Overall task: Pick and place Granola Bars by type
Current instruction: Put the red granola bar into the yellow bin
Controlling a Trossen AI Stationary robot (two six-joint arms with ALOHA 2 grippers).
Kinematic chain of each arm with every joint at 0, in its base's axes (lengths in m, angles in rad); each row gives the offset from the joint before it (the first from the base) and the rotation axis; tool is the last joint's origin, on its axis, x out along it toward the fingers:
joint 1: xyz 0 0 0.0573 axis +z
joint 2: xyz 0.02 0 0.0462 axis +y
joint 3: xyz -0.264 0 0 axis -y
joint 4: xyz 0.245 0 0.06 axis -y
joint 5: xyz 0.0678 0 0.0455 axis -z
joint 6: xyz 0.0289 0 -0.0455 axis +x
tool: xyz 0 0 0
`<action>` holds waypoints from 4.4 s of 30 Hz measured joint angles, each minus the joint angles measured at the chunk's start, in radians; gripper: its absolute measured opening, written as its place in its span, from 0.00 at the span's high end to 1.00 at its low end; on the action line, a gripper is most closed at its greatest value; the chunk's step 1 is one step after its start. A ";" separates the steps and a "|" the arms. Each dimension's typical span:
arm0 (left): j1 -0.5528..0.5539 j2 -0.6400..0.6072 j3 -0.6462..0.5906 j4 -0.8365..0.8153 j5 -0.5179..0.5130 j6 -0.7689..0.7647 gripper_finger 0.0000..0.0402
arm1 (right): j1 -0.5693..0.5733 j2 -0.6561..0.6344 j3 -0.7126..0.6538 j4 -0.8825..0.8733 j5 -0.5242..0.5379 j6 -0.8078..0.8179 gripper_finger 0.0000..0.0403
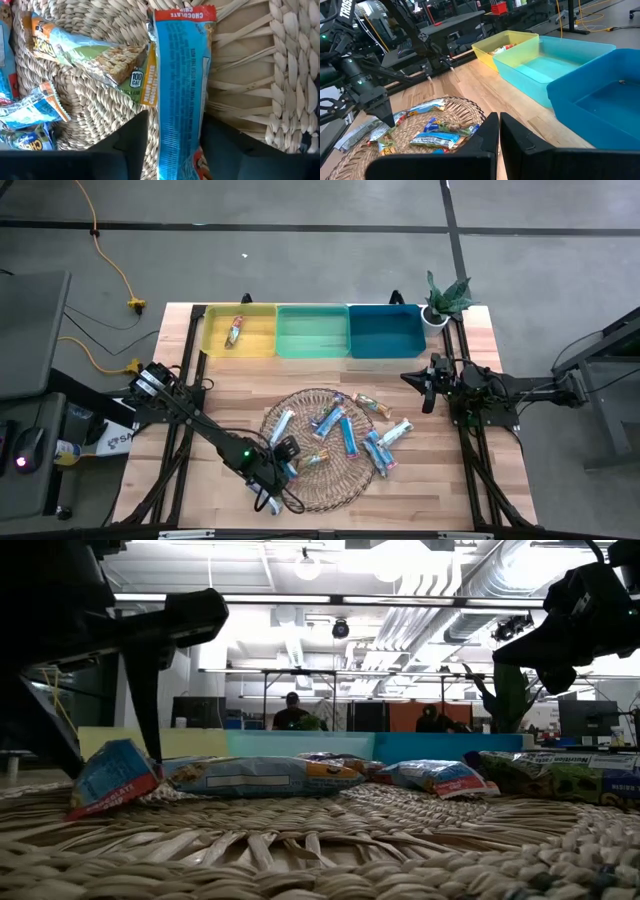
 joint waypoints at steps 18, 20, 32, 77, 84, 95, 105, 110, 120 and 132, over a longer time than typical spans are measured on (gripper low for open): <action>0.000 -0.017 0.077 -0.154 0.008 -0.127 0.77 | 0.000 0.000 0.000 0.000 0.000 0.000 1.00; 0.001 -0.041 0.095 -0.153 0.032 -0.132 0.77 | 0.000 0.000 0.000 0.000 0.000 0.000 1.00; 0.107 -0.376 0.121 -0.122 0.441 -0.351 0.77 | 0.000 0.000 0.000 0.000 0.000 0.000 1.00; 0.517 -0.908 0.120 0.145 -0.430 -0.219 0.77 | 0.000 0.000 0.000 0.000 0.000 0.000 1.00; 0.548 -0.894 0.120 0.145 -0.714 -0.180 0.77 | 0.000 0.000 0.000 0.000 0.000 0.000 1.00; 1.027 -0.883 0.120 0.127 -0.484 -0.365 0.77 | 0.000 0.000 0.000 0.000 0.000 0.000 1.00; 1.543 -0.683 0.120 -0.108 0.025 -0.757 0.77 | 0.000 0.000 0.000 0.000 0.000 0.000 1.00; 1.633 -0.513 0.119 -0.200 0.188 -0.828 0.77 | 0.000 0.000 0.000 0.000 0.000 0.000 1.00; 1.623 -0.242 0.119 -0.295 0.304 -0.872 0.77 | 0.000 0.000 0.000 0.000 0.000 0.000 1.00; 1.505 -0.136 0.090 -0.320 0.202 -0.987 0.77 | 0.000 0.000 0.000 0.000 0.000 0.000 1.00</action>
